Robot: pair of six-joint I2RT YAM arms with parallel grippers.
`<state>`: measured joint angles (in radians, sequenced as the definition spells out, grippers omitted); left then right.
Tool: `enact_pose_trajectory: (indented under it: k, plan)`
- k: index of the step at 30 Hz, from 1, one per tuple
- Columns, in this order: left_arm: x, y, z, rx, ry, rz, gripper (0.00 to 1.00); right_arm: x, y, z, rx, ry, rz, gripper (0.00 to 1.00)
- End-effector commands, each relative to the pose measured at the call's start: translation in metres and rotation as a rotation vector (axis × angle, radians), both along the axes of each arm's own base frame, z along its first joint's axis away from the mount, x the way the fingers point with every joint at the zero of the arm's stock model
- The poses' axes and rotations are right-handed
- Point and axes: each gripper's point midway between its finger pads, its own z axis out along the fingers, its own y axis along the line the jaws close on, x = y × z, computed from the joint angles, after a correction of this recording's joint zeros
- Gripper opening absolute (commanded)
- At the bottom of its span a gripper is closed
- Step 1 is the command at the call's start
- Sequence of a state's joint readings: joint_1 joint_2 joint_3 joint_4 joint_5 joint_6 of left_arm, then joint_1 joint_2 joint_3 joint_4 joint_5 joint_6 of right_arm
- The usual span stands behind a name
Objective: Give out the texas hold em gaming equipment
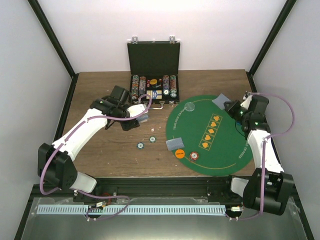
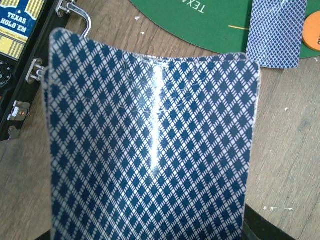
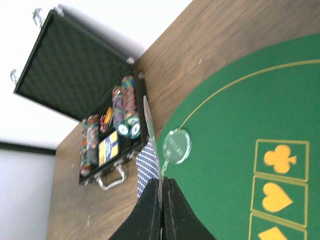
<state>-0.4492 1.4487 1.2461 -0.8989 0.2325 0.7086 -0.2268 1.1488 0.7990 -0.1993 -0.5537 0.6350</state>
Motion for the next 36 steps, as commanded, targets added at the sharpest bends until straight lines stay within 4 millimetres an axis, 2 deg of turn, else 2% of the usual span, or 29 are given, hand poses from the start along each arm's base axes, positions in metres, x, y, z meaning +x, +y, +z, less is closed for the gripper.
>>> enact_pose_trajectory:
  k: [1,4,6,11,12,14,18,23,29,36]
  plan:
    - [-0.001,-0.002,0.011,-0.040,-0.028,0.008,0.47,0.018,-0.037,0.020,-0.076,-0.078,-0.184,0.01]
    - [-0.002,-0.003,0.013,-0.048,-0.027,0.005,0.47,0.018,-0.049,0.017,-0.169,-0.098,-0.126,0.01]
    - [-0.003,-0.004,0.013,-0.055,-0.018,0.002,0.47,0.017,-0.056,0.005,-0.262,-0.052,-0.059,0.01]
    - [-0.001,-0.004,0.011,-0.045,-0.010,0.006,0.47,0.006,-0.054,-0.026,-0.409,0.015,0.216,0.01]
    - [0.000,-0.003,0.010,-0.039,-0.009,0.012,0.47,0.001,-0.058,-0.037,-0.458,0.065,0.240,0.01]
    - [0.001,-0.003,0.010,-0.034,-0.005,0.016,0.47,-0.003,-0.071,-0.047,-0.559,0.110,0.238,0.01]
    - [0.000,-0.006,0.009,-0.044,0.004,0.007,0.47,-0.014,-0.059,-0.055,-0.646,0.073,0.398,0.01]
    - [0.001,-0.008,0.007,-0.053,0.015,0.001,0.47,-0.033,-0.073,-0.100,-0.675,0.239,0.387,0.01]
    - [0.001,-0.006,0.014,-0.051,-0.006,0.002,0.47,-0.049,-0.079,-0.127,-0.754,0.308,0.438,0.01]
    - [0.000,-0.008,0.015,-0.059,-0.012,-0.006,0.47,-0.067,-0.120,-0.172,-0.967,0.523,0.421,0.01]
